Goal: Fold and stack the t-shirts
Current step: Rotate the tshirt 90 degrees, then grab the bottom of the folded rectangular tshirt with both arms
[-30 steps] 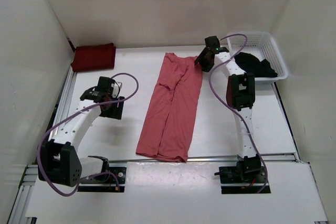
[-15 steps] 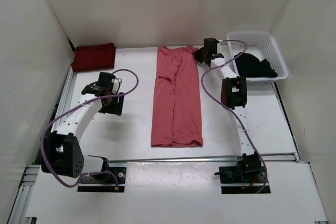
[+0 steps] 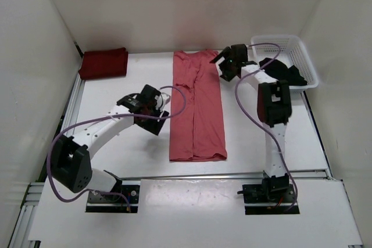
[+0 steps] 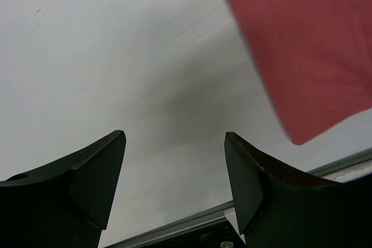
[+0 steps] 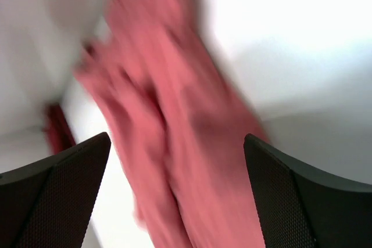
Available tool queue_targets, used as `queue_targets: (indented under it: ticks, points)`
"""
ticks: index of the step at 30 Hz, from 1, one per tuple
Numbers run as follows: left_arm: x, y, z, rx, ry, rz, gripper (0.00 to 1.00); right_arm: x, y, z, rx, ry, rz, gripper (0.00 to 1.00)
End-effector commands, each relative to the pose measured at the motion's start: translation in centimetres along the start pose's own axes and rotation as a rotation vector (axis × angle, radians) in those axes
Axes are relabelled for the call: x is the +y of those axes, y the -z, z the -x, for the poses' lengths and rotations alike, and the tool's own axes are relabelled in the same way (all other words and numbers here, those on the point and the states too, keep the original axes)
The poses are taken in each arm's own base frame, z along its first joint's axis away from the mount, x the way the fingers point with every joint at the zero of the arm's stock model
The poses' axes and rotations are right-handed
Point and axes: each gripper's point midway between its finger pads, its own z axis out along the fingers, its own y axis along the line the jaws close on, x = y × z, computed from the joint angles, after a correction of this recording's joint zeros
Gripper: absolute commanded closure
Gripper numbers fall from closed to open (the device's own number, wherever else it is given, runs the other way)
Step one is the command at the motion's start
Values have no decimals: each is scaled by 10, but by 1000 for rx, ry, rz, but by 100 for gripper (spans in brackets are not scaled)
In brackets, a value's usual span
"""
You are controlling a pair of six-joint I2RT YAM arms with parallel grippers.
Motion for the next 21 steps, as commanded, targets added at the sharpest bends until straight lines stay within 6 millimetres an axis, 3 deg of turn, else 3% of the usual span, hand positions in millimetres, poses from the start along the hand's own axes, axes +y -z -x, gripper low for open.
queue_targets:
  ticks: [1,2,3,6,7,10,11,14,15,17,18,19,21]
  points:
    - [-26,8,16,-68,-66,-55,20,1,87,-12,5,206,-99,1]
    - [-31,10,20,-88,-77,-62,20,-27,98,-31,40,240,-176,1]
    - [-34,10,19,-89,-88,-67,20,-25,126,-41,53,316,-193,1]
    - [-50,12,20,-95,-100,-143,21,-53,171,-81,121,385,-244,1]
    - [-51,4,8,-55,-101,-152,21,-73,192,-98,146,391,-262,1]
    - [-56,-5,-2,-50,-110,-168,23,-97,224,-131,194,400,-267,1]
    - [-58,-8,-10,-44,-118,-172,23,-112,242,-145,214,404,-262,1]
    - [-69,-12,-16,-53,-129,-226,23,-127,270,-166,259,433,-209,4]
    - [-72,-12,-14,-71,-130,-238,23,-151,278,-181,307,426,-237,6]
    - [-83,-13,-16,-78,-143,-288,23,-158,292,-196,350,423,-203,17]
    - [-89,-14,-19,-89,-156,-310,23,-174,299,-211,395,429,-222,21]
    - [-97,-16,-23,-88,-167,-342,24,-174,305,-219,406,456,-198,25]
    - [-97,-27,-31,-74,-167,-342,24,-188,309,-227,407,477,-222,29]
